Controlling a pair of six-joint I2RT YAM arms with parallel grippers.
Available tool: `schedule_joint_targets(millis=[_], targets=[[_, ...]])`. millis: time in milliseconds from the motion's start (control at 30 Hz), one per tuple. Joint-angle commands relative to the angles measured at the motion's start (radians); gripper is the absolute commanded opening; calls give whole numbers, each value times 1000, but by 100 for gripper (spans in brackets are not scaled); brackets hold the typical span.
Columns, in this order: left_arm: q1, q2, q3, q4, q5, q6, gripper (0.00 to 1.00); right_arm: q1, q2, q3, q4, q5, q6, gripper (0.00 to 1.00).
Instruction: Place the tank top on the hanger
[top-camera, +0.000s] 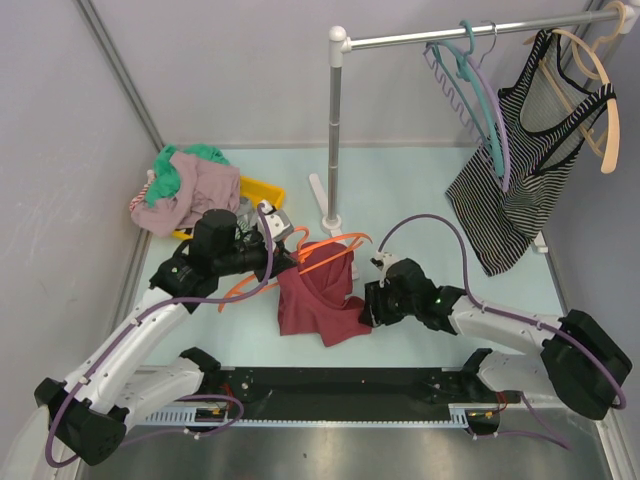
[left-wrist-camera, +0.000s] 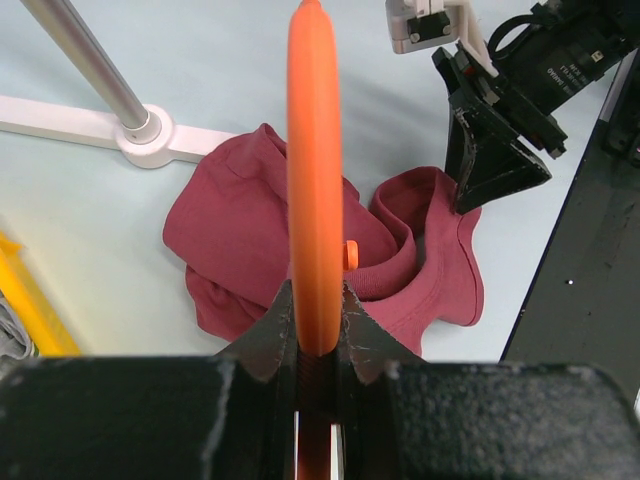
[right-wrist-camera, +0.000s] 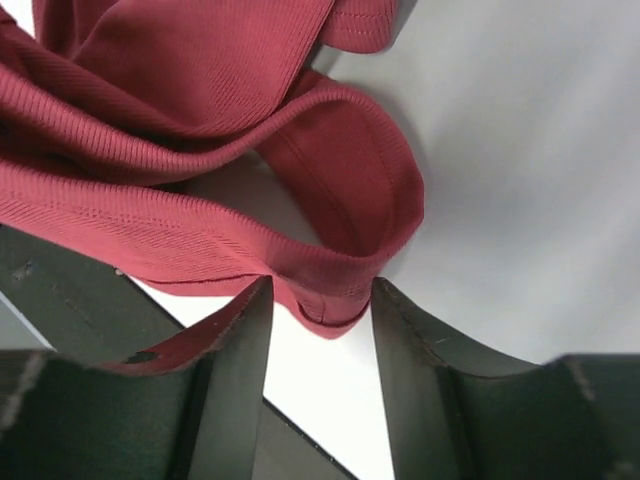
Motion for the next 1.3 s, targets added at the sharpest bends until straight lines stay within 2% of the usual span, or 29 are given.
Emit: schedule_joint_targets(millis=[0,67,167,200,267,500,833,1267], targets=[[8,-12,-3,51,17,-16,0,8,45,18,79,28,-15,43],[8,-15,-3,52,17,-14,0,8,57,25,84,15,-23,38],[8,-18,-3,52,14,-16,0,10,69,30,76,15,-27,19],[8,-19,-3,51,11,-16,0,10,66,32,69,14,-29,8],[8,-19,-3,52,11,-17,0,9,59,32,62,17,-31,0],[9,-36,0,54,33,-17,0,-10,-27,64,-51,92,-70,0],[41,-84,0,83,148,-33,0,-277,-93,74,-96,94,-147,0],[45,-62,-6,92,244,-40,0,-357,-145,192,-126,173,-262,0]])
